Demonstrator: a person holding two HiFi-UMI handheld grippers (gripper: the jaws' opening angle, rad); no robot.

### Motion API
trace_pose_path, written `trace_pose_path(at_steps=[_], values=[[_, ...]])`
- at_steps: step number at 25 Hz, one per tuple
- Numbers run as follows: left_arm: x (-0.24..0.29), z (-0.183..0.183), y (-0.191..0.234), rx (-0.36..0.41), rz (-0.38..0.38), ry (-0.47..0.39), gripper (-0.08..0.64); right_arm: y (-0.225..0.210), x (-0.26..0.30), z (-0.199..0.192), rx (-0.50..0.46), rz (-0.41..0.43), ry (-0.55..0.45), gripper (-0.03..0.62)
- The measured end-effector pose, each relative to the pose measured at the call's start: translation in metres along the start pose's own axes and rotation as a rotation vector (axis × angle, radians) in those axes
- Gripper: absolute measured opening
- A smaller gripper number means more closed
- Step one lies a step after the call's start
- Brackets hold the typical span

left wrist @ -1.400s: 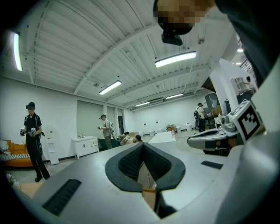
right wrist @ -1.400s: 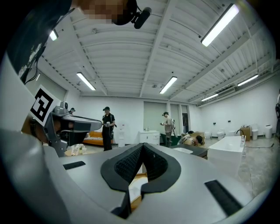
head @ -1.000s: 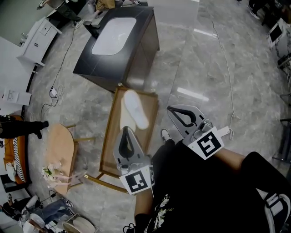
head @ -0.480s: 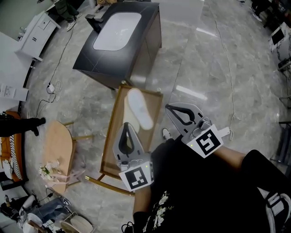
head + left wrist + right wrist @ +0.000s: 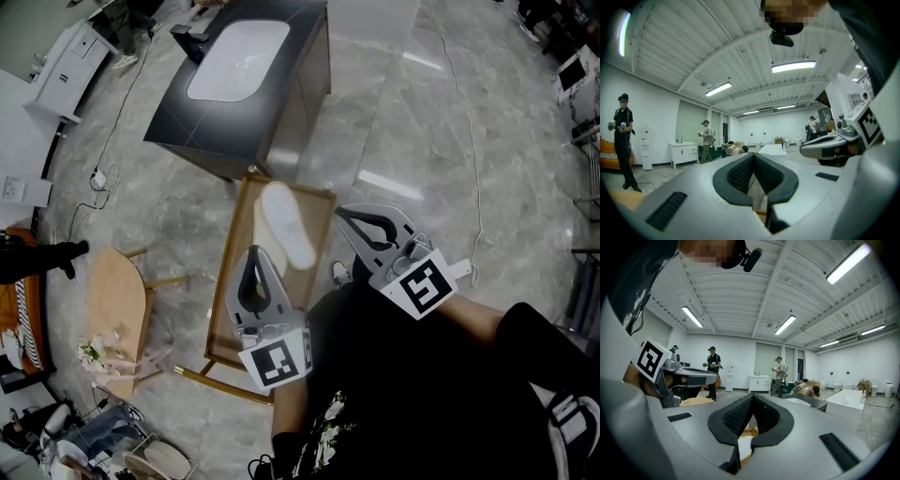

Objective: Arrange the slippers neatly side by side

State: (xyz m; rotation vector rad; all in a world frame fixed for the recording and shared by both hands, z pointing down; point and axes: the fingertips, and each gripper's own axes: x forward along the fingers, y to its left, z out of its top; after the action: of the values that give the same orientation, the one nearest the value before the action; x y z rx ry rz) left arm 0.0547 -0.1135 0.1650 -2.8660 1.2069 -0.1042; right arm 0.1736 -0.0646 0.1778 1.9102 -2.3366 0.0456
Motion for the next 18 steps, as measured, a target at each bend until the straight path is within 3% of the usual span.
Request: trace_pose_path(at_steps=[7,18], values=[[0.012,-0.011,-0.003,-0.001,0.076,0.055,0.002,-0.019,0.021,-0.007,0.013,0.074,0.011,-0.005],[0.036,-0.058,-0.001,-0.056,0.218,0.201,0.002,-0.037,0.051,-0.046,0.013,0.243,0.143,-0.005]])
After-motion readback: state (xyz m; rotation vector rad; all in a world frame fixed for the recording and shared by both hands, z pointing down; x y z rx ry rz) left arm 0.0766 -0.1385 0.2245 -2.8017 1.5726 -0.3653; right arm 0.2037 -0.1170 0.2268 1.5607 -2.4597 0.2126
